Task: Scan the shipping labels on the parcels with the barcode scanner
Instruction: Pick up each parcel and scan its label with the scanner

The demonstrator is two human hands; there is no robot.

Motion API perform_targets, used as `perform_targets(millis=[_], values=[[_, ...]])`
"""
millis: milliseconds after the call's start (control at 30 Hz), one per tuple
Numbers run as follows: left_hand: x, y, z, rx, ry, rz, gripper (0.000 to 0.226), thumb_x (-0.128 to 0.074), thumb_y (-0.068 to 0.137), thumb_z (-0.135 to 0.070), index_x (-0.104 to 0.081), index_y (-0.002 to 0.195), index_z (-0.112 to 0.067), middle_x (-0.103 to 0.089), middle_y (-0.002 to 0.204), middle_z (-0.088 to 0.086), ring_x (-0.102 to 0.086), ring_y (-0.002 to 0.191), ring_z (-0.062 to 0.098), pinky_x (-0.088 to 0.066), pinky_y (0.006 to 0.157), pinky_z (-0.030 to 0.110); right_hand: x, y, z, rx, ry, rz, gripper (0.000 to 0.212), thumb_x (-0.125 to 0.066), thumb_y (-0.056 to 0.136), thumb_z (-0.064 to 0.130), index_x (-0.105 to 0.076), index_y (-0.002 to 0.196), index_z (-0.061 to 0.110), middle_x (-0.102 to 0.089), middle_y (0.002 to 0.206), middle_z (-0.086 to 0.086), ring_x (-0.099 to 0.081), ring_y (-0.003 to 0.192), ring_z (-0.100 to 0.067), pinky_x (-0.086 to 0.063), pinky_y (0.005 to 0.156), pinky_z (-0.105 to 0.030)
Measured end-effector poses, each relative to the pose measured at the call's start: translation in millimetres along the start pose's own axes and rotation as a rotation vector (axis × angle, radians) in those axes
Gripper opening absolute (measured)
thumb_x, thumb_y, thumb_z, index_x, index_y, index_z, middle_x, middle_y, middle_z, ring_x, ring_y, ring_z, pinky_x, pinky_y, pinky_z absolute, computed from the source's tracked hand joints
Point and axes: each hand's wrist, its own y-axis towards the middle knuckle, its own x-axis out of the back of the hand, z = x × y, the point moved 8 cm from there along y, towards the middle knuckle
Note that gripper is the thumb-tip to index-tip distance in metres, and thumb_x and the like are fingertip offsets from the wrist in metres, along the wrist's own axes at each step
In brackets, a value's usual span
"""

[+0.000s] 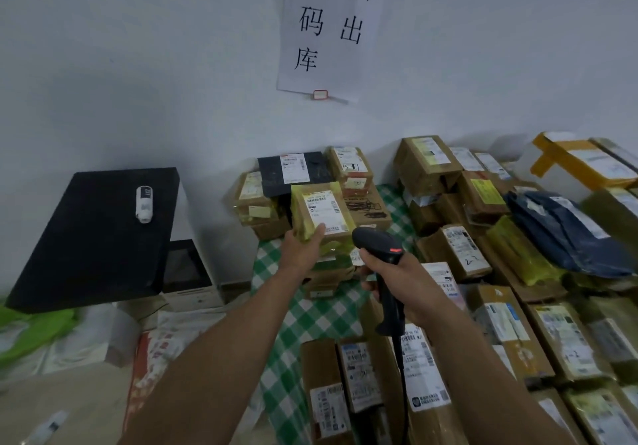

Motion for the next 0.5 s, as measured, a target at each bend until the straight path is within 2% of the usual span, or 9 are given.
perform_targets(millis=[67, 167, 300, 367, 433, 500], values=[[-0.6, 5.5, 0.6, 0.038, -0.06, 0.02, 0.088, -0.063, 0.096, -0.058, -0.026, 0.16, -0.011, -0.04, 0.161, 0.011, -0.044, 0.143, 0.033, -0.041, 0.111, 0.044, 0.1, 4.0, -1.5, 0.004, 0.004, 0.01, 0.023, -0.071, 0.099, 0.023, -0.067, 0.121, 0.023, -0.071, 0.079, -0.005, -0.066, 0.065, -0.017, -0.047, 0.061, -0.031], [-1.5, 7.7, 0.5, 0.034, -0.082, 0.074, 0.079, -0.065, 0.1, -0.045, -0.027, 0.16, -0.011, -0.042, 0.16, 0.01, -0.045, 0.142, 0.032, -0.041, 0.11, 0.043, 2.1, 8.9, -3.7, 0.009, 0.0, 0.017, 0.023, -0.071, 0.098, 0.023, -0.067, 0.121, 0.023, -0.072, 0.08, -0.005, -0.067, 0.068, -0.018, -0.048, 0.061, -0.031], [-0.8, 7.3, 25.3, 0.038, -0.154, 0.173, 0.093, -0.076, 0.092, -0.034, -0.017, 0.163, -0.028, -0.043, 0.16, 0.008, -0.053, 0.136, 0.031, -0.045, 0.112, 0.049, 10.0, 12.9, -6.4, 0.039, -0.001, -0.032, 0.022, -0.073, 0.097, 0.024, -0.068, 0.118, 0.024, -0.074, 0.087, -0.003, -0.071, 0.071, -0.019, -0.05, 0.061, -0.031], [-1.2, 2.8, 37.7, 0.029, -0.195, 0.23, 0.101, -0.081, 0.088, -0.025, -0.015, 0.163, -0.032, -0.046, 0.157, 0.008, -0.058, 0.128, 0.027, -0.051, 0.106, 0.049, 13.9, 16.3, -5.1, 0.068, -0.023, -0.069, 0.019, -0.074, 0.097, 0.025, -0.069, 0.114, 0.029, -0.075, 0.082, 0.006, -0.072, 0.075, -0.021, -0.05, 0.063, -0.032], [-0.1, -5.6, 42.4, -0.01, -0.215, 0.287, 0.108, -0.085, 0.082, -0.014, -0.015, 0.162, -0.035, -0.051, 0.149, -0.002, -0.061, 0.117, 0.017, -0.058, 0.094, 0.039, 11.0, 20.4, -2.9, 0.073, -0.032, -0.07, 0.018, -0.074, 0.097, 0.026, -0.068, 0.114, 0.03, -0.075, 0.077, 0.01, -0.071, 0.076, -0.021, -0.051, 0.067, -0.033], [-2.0, -13.2, 43.8, -0.07, -0.19, 0.364, 0.104, -0.085, 0.08, -0.006, -0.022, 0.154, -0.044, -0.052, 0.133, -0.016, -0.06, 0.11, 0.003, -0.06, 0.081, 0.028, 2.3, 25.1, -1.2, 0.068, -0.043, -0.047, 0.023, -0.074, 0.097, 0.027, -0.068, 0.12, 0.028, -0.078, 0.09, 0.006, -0.07, 0.076, -0.021, -0.05, 0.068, -0.035]])
